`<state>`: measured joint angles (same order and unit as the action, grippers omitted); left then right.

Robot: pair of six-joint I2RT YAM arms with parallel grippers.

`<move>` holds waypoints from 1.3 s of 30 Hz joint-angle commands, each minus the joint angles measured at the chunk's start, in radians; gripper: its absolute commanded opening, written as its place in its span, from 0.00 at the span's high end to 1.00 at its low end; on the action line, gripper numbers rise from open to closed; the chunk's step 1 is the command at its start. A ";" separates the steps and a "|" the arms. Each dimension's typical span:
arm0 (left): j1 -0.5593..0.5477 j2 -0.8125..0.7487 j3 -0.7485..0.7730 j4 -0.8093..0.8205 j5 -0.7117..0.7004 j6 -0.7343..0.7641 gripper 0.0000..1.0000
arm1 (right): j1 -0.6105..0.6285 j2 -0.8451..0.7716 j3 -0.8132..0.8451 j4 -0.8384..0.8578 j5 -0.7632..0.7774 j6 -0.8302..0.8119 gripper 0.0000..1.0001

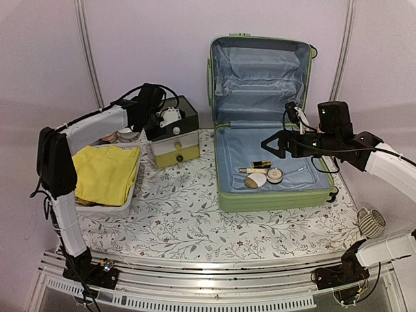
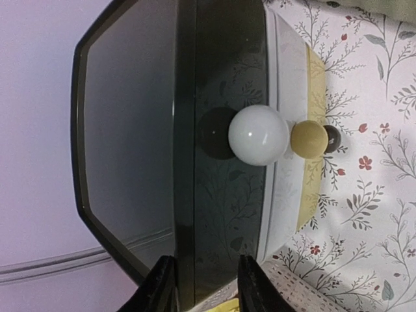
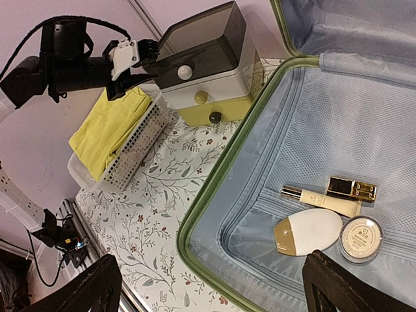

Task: Open, take out, and arrange the luggage
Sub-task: Adjust the storage box at the center of the board.

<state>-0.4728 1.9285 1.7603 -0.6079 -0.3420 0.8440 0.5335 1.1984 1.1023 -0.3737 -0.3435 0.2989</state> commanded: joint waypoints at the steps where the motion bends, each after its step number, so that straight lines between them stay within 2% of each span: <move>1: 0.007 -0.006 0.028 -0.038 -0.025 0.003 0.68 | -0.005 0.004 0.022 0.022 -0.014 0.011 0.01; 3: 0.006 -0.008 0.028 -0.038 -0.030 0.007 0.73 | -0.006 0.001 0.021 0.022 -0.014 0.012 0.01; 6: 0.007 -0.012 0.033 -0.038 -0.039 0.017 0.89 | -0.006 -0.003 0.018 0.023 -0.014 0.013 0.01; 14: 0.003 -0.011 0.065 -0.062 -0.062 0.030 0.91 | -0.005 -0.005 0.016 0.024 -0.015 0.017 0.01; 17: 0.002 -0.008 0.071 -0.063 -0.073 0.037 1.00 | -0.006 -0.005 0.016 0.024 -0.014 0.017 0.01; 38: -0.013 -0.020 0.114 -0.104 -0.100 0.057 1.00 | -0.006 -0.002 0.016 0.026 -0.015 0.014 0.01; 39: -0.013 -0.019 0.116 -0.109 -0.092 0.051 0.81 | -0.005 -0.002 0.017 0.027 -0.015 0.015 0.01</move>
<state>-0.4782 1.9285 1.8462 -0.6952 -0.4389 0.8951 0.5335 1.1980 1.1023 -0.3733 -0.3508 0.3065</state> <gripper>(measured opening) 0.007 0.988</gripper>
